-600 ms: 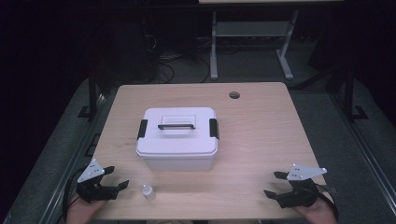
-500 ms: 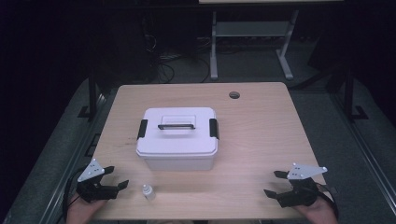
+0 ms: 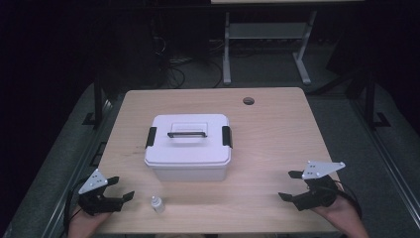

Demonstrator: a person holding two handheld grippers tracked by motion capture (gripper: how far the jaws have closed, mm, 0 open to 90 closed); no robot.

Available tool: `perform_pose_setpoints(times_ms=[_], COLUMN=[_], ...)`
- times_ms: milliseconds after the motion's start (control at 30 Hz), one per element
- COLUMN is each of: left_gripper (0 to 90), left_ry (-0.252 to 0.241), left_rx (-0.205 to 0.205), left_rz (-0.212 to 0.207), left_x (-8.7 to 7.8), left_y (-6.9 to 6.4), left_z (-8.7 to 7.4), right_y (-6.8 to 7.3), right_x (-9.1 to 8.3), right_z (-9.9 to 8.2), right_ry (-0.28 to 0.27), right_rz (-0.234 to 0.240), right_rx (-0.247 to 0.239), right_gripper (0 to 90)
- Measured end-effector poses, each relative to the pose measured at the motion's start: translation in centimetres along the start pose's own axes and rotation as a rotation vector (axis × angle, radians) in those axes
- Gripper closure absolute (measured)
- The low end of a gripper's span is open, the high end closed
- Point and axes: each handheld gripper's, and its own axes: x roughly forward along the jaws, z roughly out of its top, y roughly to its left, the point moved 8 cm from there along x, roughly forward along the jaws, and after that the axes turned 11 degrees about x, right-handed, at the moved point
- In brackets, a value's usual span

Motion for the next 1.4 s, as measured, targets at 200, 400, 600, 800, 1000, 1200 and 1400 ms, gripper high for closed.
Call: perform_pose_setpoints(times_ms=[200, 400, 600, 800, 1000, 1200, 1400], left_gripper=[16.1, 16.1, 16.1, 16.1, 16.1, 16.1, 16.1], left_ry=[-0.007, -0.007, -0.004, -0.006, -0.008, -0.01, -0.024], left_rx=[-0.003, -0.002, 0.0, -0.001, -0.004, 0.0, 0.0], left_rz=[0.005, 0.001, -0.002, -0.003, -0.006, -0.004, 0.003], left_x=[-0.2, -0.1, -0.1, -0.1, -0.1, -0.2, -0.4], left_y=[0.1, 0.0, 0.0, -0.1, -0.1, -0.1, 0.0], left_z=[0.0, 0.0, 0.0, 0.0, 0.1, 0.1, 0.3], right_y=[0.3, 0.4, 1.2, 2.1, 3.0, 3.8, 4.9], right_x=[-0.5, -0.8, -1.2, -1.7, -1.6, -1.0, 0.2], right_z=[1.7, 3.2, 5.8, 8.9, 11.6, 13.6, 15.7], right_ry=[0.026, 0.052, 0.072, 0.104, 0.117, 0.133, 0.15], right_rz=[0.016, 0.021, 0.032, 0.043, 0.057, 0.081, 0.101], right_rx=[-0.025, -0.054, -0.109, -0.168, -0.213, -0.238, -0.277], right_gripper=[19.1, 19.2, 19.2, 20.8, 21.3, 22.2, 22.2])
